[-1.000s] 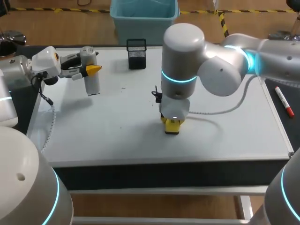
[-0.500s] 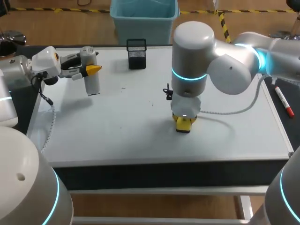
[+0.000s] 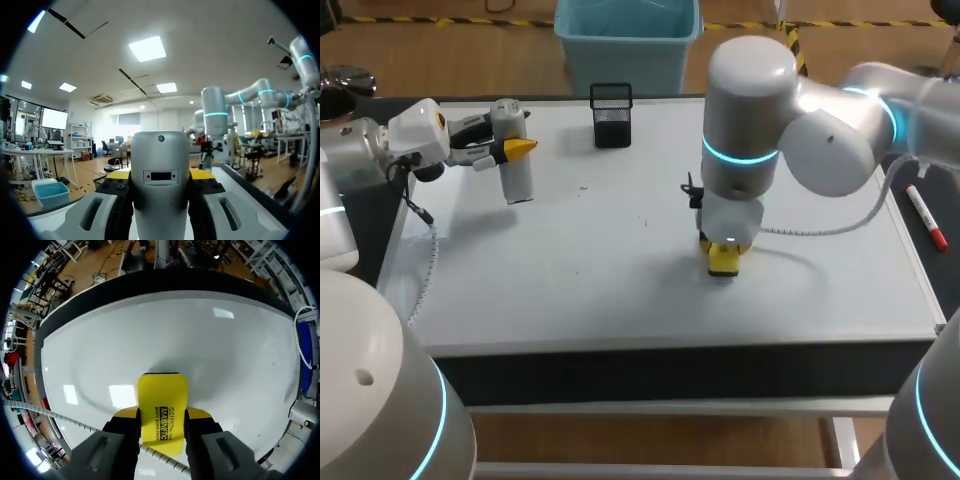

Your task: Pick up the inspection probe, press it on each red-marked spot on the whiteboard one by one, put down the probe, pick up the eraser, and wipe off all the red marks.

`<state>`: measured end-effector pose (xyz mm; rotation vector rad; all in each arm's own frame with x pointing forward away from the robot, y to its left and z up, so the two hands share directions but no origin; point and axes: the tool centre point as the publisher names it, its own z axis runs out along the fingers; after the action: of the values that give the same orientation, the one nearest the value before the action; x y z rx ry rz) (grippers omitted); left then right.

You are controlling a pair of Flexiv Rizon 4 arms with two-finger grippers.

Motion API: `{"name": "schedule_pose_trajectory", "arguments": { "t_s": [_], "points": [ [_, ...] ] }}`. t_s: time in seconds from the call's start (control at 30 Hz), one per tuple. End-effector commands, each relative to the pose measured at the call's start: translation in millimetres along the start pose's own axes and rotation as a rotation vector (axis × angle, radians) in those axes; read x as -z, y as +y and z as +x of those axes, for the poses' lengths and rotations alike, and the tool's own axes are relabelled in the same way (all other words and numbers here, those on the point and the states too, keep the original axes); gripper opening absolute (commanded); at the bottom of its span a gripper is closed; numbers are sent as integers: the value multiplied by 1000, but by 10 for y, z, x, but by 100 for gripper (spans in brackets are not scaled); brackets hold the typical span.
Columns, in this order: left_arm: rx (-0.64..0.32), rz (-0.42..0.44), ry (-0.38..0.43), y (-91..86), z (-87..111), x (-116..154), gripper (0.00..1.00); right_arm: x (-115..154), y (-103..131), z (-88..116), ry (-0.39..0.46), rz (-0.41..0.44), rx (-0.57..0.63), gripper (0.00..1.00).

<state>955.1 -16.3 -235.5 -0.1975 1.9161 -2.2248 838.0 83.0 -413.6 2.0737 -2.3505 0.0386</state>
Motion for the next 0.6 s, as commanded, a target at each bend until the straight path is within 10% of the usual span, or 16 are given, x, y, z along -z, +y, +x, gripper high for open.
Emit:
{"name": "schedule_pose_trajectory", "arguments": {
  "t_s": [0.03,0.6],
  "points": [
    [-1,1,-1,-7,3,-4,0,216,-44,151,-9,1,18,0],
    [-1,1,-1,-7,3,-4,0,351,-283,399,6,1,51,0]
  ]
}}
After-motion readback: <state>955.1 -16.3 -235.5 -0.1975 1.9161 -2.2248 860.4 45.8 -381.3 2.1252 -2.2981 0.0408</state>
